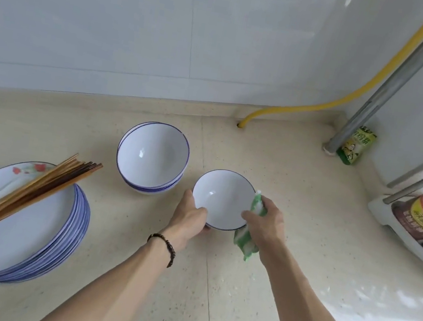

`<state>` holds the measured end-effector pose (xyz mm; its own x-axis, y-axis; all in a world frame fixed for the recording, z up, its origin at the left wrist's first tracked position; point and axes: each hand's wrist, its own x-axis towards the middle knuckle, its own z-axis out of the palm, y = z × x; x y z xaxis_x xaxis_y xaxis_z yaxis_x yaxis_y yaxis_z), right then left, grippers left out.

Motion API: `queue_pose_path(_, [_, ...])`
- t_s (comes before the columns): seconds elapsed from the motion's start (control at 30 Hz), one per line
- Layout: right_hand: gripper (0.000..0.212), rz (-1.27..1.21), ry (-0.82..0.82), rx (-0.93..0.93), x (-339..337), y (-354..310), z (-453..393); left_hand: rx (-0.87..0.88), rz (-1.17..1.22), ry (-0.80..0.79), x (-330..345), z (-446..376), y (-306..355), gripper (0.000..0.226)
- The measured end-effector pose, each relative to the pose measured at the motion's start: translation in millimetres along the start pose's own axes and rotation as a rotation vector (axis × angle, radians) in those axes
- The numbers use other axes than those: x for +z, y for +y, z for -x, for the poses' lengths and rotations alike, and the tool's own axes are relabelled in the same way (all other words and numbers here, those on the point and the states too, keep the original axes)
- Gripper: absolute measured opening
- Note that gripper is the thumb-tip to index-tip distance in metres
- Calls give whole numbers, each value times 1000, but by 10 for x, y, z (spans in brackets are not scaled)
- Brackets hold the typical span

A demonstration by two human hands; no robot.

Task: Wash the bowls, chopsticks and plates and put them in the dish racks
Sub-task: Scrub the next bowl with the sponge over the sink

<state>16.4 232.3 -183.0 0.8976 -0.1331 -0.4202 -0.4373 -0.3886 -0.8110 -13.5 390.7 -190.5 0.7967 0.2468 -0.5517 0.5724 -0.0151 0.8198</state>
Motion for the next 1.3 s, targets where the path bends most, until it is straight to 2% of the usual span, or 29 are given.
queue_pose_path(0.23, [26, -10, 3, -51, -434, 3, 130, 96, 41, -44, 173, 252, 84, 46])
queue_pose_path(0.37, [13, -68, 49, -61, -865, 150, 481, 128, 47, -93, 461, 639, 101, 26])
queue_pose_path(0.43, [13, -96, 78, -56, -1085, 281, 716, 131, 20, -112, 648, 876, 70, 37])
queue_pose_path(0.5, [14, -138, 94, -41, -1302, 465, 960, 65, 116, -150, 871, 1108, 9, 43])
queue_pose_path(0.6, [21, -208, 111, -25, -1634, 790, 1341, -66, 312, -230, 1226, 1515, -138, 37])
queue_pose_path(0.67, [21, -254, 118, -1, -1877, 1015, 1594, -103, 324, -265, 1444, 1777, -276, 46])
queue_pose_path(0.73, [14, -319, 106, 9, -2137, 1270, 1829, -92, 305, -264, 1643, 2037, -371, 39])
queue_pose_path(0.8, [13, -447, 114, 7, -2409, 1552, 2038, -51, 245, -257, 1838, 2263, -431, 26])
queue_pose_path(0.9, [14, -594, 220, 31, -2816, 2009, 2286, 78, 65, -237, 2150, 2571, -486, 27])
queue_pose_path(0.97, [14, -650, 281, 53, -3062, 2247, 2446, 184, -81, -231, 2371, 2770, -493, 36])
queue_pose_path(1.03, [13, -688, 320, 58, -3265, 2431, 2581, 310, -329, -240, 2582, 2890, -513, 50])
queue_pose_path(1.17, [14, -754, 371, 59, -3476, 2706, 2759, 551, -725, -298, 2839, 3088, -533, 61])
queue_pose_path(1.3, [19, -821, 390, 62, -3534, 2871, 2834, 649, -957, -335, 2987, 3206, -552, 66])
